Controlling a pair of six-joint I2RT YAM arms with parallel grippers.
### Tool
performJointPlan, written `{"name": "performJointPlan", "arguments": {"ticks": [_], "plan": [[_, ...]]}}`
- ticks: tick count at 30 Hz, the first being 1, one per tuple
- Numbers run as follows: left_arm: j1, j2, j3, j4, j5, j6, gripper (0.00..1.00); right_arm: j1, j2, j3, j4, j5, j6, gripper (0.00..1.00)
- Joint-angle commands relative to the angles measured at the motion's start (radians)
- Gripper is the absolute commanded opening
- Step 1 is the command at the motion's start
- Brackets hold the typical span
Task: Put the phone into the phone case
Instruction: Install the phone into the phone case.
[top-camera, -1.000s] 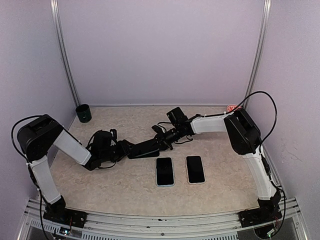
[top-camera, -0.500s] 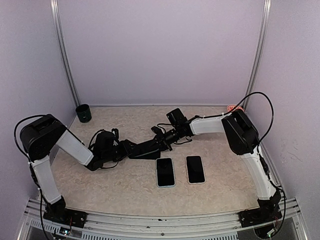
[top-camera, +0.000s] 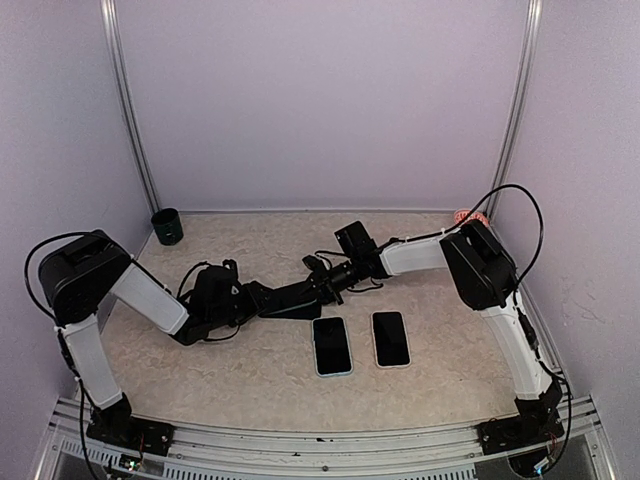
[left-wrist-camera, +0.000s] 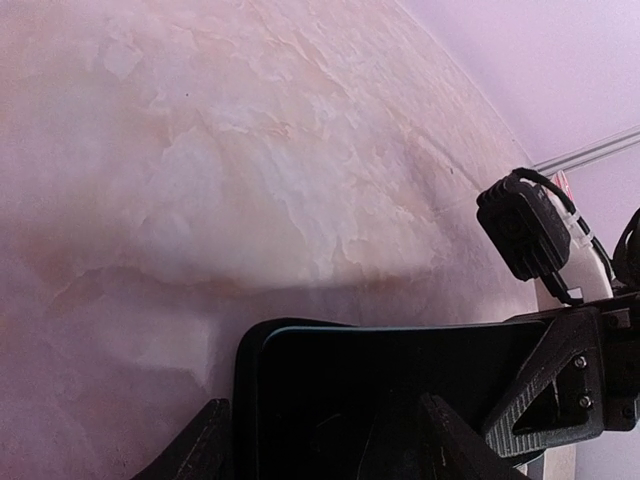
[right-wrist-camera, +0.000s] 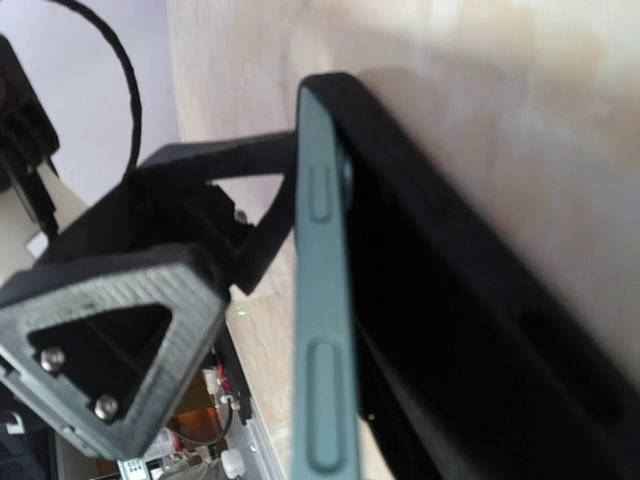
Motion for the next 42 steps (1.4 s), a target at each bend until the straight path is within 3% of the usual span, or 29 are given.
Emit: {"name": "performJointPlan", "arguments": {"ticks": [1, 9, 21, 32, 42], "plan": [[-0.057, -0.043, -0.017, -0.032, 0.060, -0.036, 0.59, 0.011, 0.015, -0.027, 0.081, 0.017, 0.075, 0.00], [-0.067, -0.025, -0.007, 0.009, 0.103, -0.032, 0.60, 0.012, 0.031, -0.013, 0.093, 0.014, 0.064, 0.00], [-0.073, 0.006, -0.021, 0.073, 0.131, -0.036, 0.60, 0.010, 0.006, -0.082, 0.241, -0.041, 0.110, 0.00], [0.028, -0.133, -0.093, 0.035, 0.131, -0.007, 0.67, -0.007, -0.072, -0.144, 0.348, -0.077, 0.069, 0.00], [0.075, -0.171, -0.112, 0.019, 0.145, 0.019, 0.68, -0.008, -0.147, -0.152, 0.327, -0.095, -0.050, 0.00]]}}
